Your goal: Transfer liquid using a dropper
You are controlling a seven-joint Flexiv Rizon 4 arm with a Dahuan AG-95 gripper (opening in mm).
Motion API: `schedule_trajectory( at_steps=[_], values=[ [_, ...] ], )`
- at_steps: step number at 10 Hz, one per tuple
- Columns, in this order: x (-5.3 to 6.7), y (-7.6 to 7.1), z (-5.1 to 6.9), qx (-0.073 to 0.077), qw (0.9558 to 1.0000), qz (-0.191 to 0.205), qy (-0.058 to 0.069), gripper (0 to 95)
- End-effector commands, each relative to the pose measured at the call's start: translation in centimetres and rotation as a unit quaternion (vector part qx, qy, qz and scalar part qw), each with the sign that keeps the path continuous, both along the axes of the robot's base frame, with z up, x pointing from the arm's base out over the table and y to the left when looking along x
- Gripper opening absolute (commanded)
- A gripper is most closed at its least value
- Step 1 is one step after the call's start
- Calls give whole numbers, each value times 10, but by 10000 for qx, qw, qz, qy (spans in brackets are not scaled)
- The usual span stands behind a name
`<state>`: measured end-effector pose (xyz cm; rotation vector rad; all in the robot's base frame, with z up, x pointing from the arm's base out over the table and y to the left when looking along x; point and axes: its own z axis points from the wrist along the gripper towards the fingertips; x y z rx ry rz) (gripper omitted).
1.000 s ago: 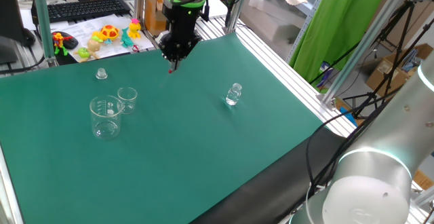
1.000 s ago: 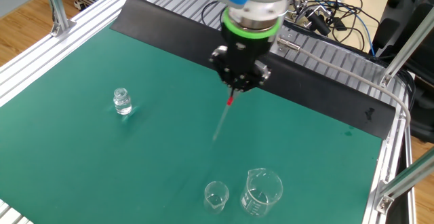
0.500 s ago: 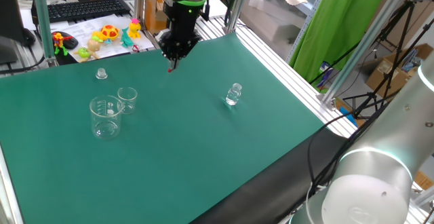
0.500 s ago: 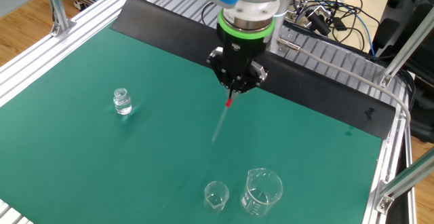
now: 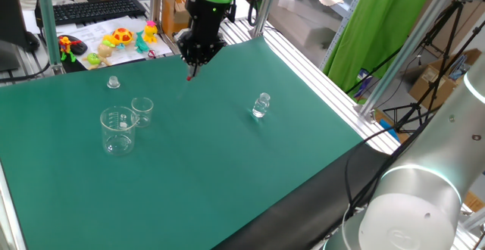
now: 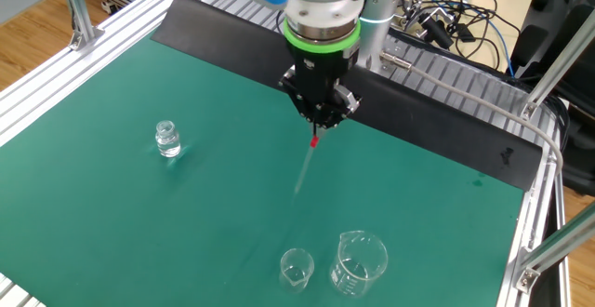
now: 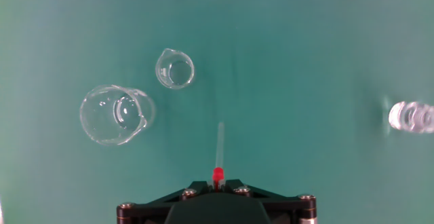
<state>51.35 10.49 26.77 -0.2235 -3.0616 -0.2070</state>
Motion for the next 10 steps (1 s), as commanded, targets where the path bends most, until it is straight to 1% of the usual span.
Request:
schedule_trajectory(
  at_steps=[1, 2, 3, 5, 6, 8, 9, 10],
  values=[
    [0, 0, -1, -135, 9999, -35, 18, 0],
    [0, 0, -1, -126, 9999, 30, 41, 0],
    [2, -5, 1, -100, 9996, 244, 130, 0],
    [4, -18, 9, -126, 9988, 432, 167, 0],
    [5, -26, 9, -130, 9985, 498, 184, 0],
    [8, -45, 12, -206, 9979, 593, 155, 0],
    [8, -61, 15, -275, 9972, 673, 159, 0],
    [8, -74, 18, -278, 9964, 787, 147, 0]
  ],
)
